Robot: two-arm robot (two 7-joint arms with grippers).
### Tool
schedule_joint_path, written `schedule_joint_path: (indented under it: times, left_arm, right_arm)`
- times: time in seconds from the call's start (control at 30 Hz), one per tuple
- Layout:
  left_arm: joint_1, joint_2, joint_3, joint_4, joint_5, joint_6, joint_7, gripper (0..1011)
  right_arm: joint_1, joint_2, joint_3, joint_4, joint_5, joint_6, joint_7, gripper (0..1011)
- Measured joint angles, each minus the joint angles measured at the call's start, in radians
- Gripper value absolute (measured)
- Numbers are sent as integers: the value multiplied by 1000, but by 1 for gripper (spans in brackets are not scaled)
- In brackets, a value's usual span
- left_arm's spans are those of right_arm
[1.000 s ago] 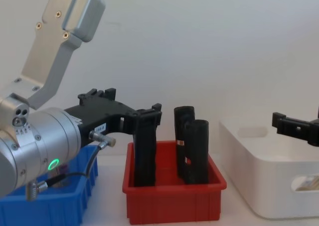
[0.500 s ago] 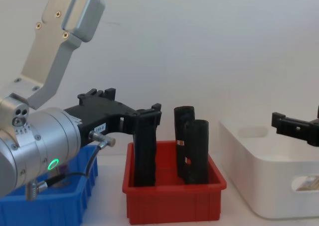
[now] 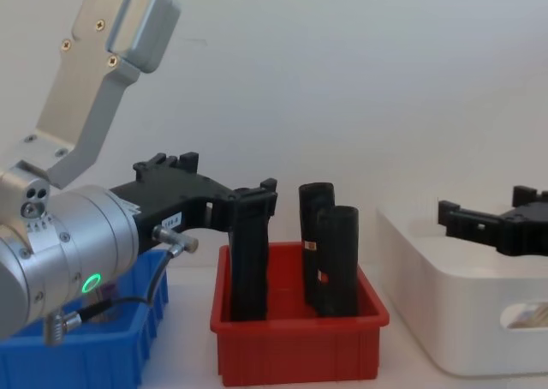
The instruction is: Pick the cotton swabs from the blue box and place them into the white box.
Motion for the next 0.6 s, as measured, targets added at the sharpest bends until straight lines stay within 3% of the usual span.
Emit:
schedule_joint_path:
  times: [0.43,0.6]
  left_arm:
    - [0,0,0,0,0,0,0,1004]
    - [0,0,0,0,0,0,0,1004]
  right_arm:
    - [156,-67,-16,199,-67,-20,112,1001]
    - [246,-104,-25,324,-95,-47,170,1001]
